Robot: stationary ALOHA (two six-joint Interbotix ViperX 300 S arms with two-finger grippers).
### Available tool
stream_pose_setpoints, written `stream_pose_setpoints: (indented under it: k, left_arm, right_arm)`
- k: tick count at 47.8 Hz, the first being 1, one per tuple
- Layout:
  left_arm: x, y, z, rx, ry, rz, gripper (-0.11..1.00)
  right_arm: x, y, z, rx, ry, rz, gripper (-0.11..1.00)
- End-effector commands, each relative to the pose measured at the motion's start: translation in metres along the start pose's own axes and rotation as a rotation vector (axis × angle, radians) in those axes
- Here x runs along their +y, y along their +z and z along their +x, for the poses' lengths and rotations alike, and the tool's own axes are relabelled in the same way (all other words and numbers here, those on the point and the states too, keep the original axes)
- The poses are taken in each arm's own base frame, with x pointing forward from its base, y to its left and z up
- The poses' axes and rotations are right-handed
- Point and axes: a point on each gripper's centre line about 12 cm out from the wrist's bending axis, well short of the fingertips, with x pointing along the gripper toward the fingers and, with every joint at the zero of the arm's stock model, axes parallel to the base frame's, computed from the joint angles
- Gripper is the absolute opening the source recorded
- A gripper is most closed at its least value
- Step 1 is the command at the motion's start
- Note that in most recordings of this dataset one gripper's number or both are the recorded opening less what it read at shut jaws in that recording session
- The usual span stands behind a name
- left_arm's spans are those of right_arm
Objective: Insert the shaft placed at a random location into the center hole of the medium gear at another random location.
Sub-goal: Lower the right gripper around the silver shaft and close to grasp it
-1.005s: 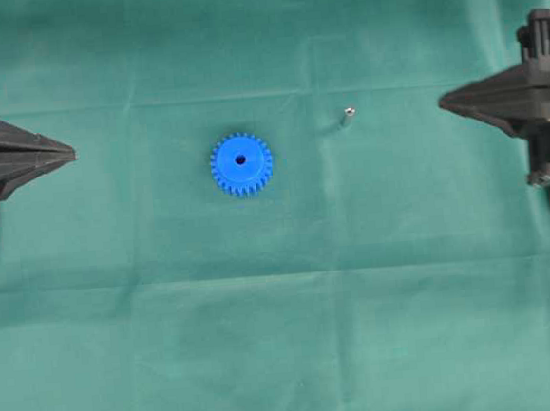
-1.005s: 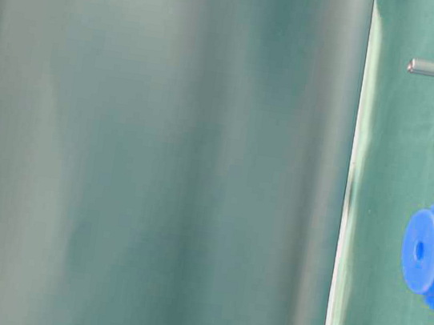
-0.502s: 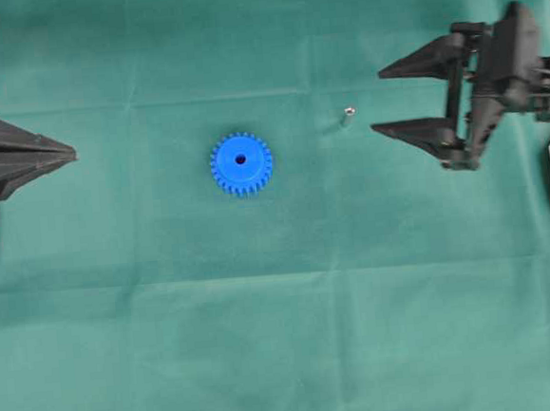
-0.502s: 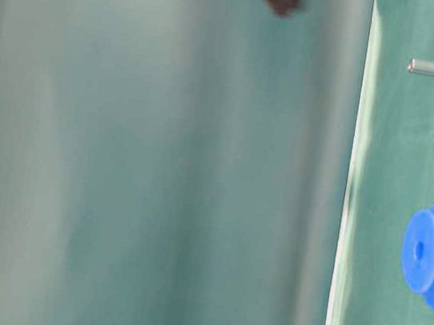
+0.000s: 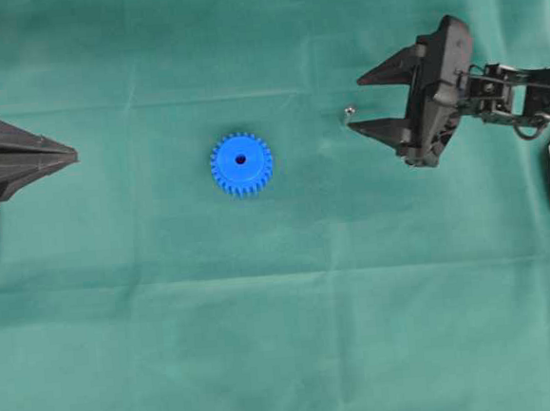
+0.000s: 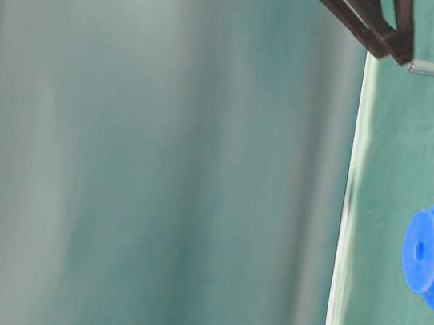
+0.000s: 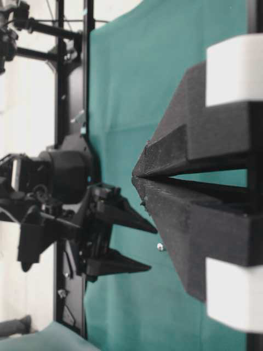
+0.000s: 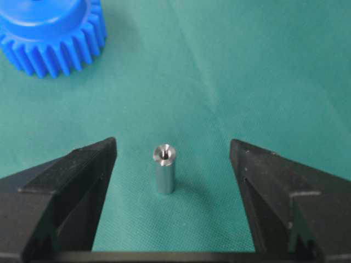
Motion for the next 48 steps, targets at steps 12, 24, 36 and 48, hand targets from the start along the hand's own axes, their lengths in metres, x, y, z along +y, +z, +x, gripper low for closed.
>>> stream_pose_setpoints:
  k: [12, 24, 36, 48]
  left_arm:
    - [0.0003, 0.0067, 0.0026, -0.009, 0.001, 0.002, 0.0]
    - [0.0003, 0.0054, 0.0026, 0.002, 0.001, -0.005, 0.0]
    - [0.0003, 0.0042, 0.0026, 0.012, 0.001, -0.005, 0.0]
    - [0.0003, 0.0038, 0.0024, 0.017, 0.001, -0.005, 0.0]
  right_arm:
    - [-0.0017, 0.0037, 0.0137, -0.017, -0.006, -0.003, 0.86]
    - [-0.0016, 0.0015, 0.0151, -0.008, -0.006, -0.003, 0.8]
    - [0.0023, 0.0001, 0.0146, -0.002, 0.014, -0.035, 0.18]
    - [0.0043, -0.0002, 0.0151, 0.007, 0.023, -0.043, 0.14]
